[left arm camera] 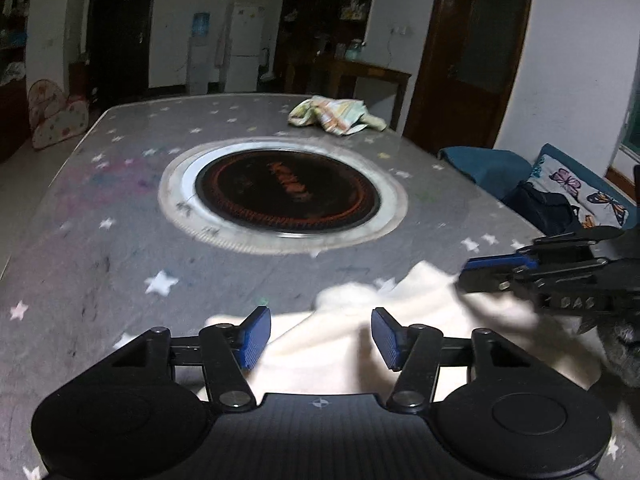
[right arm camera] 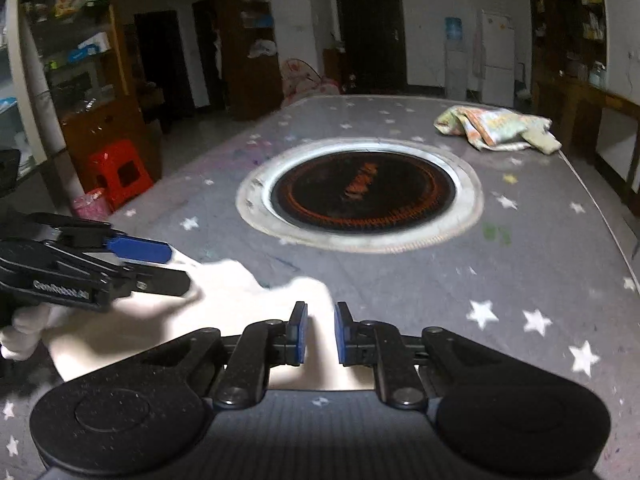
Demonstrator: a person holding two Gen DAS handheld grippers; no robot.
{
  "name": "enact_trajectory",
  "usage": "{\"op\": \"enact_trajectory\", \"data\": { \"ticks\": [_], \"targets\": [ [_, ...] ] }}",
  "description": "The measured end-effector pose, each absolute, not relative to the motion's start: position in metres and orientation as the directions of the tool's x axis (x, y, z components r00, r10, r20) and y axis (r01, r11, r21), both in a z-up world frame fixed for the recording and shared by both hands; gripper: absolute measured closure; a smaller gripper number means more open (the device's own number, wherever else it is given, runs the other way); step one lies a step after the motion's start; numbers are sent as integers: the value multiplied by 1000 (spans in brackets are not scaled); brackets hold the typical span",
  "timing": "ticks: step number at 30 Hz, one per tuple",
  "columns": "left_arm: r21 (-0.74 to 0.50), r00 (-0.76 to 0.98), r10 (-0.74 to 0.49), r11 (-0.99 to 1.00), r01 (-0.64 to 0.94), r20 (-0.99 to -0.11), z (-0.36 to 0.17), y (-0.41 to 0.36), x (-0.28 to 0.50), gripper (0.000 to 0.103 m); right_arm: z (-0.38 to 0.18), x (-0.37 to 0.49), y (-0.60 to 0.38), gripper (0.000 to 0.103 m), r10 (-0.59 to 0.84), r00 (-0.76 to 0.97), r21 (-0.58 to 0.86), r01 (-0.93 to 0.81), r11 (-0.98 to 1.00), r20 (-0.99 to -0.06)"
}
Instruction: Fold clothes
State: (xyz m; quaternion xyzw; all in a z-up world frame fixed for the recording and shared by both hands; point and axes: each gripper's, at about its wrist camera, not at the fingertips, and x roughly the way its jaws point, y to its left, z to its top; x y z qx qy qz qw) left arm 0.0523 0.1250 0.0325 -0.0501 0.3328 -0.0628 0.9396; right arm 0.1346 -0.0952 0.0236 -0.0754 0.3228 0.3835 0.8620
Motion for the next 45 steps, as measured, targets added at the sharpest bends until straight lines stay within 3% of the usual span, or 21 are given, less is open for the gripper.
{"op": "enact_trajectory", "data": {
  "ticks": [7, 9, 11, 15, 17, 27, 31, 45],
  "targets": [
    [-101, 749, -113, 993, 61, -653, 21, 117, 71, 47, 11, 141, -78, 86, 593, 486, 103, -712, 694, -641],
    [-105, 748, -111, 993, 55, -655, 22, 117, 70, 47, 14, 139, -78, 80, 593, 492, 101, -710, 697, -637],
    [-97, 749, -104, 994, 53, -655, 23, 116, 68, 47, 19, 134, -79, 67, 601, 495, 105, -711, 695, -628],
    [-91, 755, -89, 995, 39, -650, 28, 114, 60, 46, 28, 116, -77, 66, 624, 481, 93, -742, 664, -616],
    [-89, 765, -83, 995, 34, -639, 32, 114, 52, 46, 30, 106, -77, 60, 635, 466, 98, -754, 649, -616],
    [-82, 817, -120, 993, 89, -564, 43, 102, -23, 50, 31, 50, -92, 60, 652, 453, 72, -786, 614, -608],
    [-59, 813, -113, 994, 96, -572, 32, 96, -40, 57, 25, 36, -99, 60, 649, 447, 72, -788, 611, -616],
    [-67, 809, -73, 997, 42, -583, 26, 108, -57, 58, 20, 30, -124, 59, 612, 469, 75, -752, 655, -637]
  ]
}}
